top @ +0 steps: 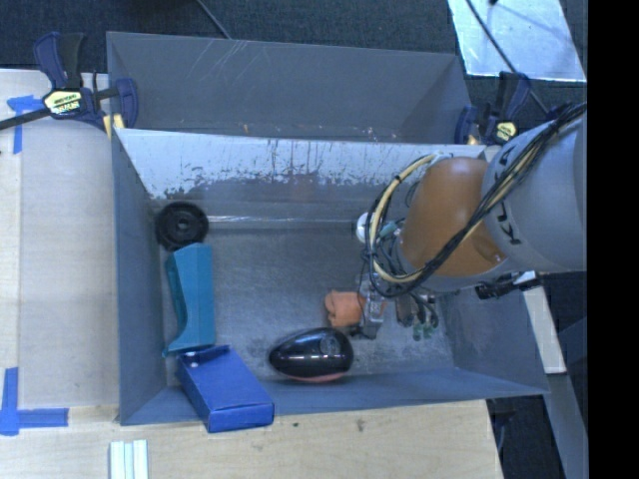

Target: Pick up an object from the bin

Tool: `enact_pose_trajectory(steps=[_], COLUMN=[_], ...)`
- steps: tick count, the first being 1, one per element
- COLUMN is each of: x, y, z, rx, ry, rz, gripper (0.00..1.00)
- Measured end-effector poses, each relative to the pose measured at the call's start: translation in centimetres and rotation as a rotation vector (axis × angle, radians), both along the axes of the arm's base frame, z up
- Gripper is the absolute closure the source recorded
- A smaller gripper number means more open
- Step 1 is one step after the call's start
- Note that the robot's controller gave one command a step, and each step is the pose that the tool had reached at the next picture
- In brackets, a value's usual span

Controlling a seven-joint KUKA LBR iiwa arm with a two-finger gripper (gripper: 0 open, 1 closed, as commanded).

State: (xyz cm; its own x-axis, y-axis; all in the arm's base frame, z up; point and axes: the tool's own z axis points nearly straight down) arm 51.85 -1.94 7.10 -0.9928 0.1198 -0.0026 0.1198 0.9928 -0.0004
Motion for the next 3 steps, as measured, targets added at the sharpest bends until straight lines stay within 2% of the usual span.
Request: enact_pose_trajectory(steps=[1, 2, 3], x=[0.0, 0.5, 0.5], y=[0.0, 2.3, 2.3], z=[0.0, 8.7, 8.7], rx=[0.000, 0.001, 0.000], ry=[0.000, 0.001, 0.001], rz=[0.000, -0.010, -0.009], gripper=[1.00, 1.00, 1.00])
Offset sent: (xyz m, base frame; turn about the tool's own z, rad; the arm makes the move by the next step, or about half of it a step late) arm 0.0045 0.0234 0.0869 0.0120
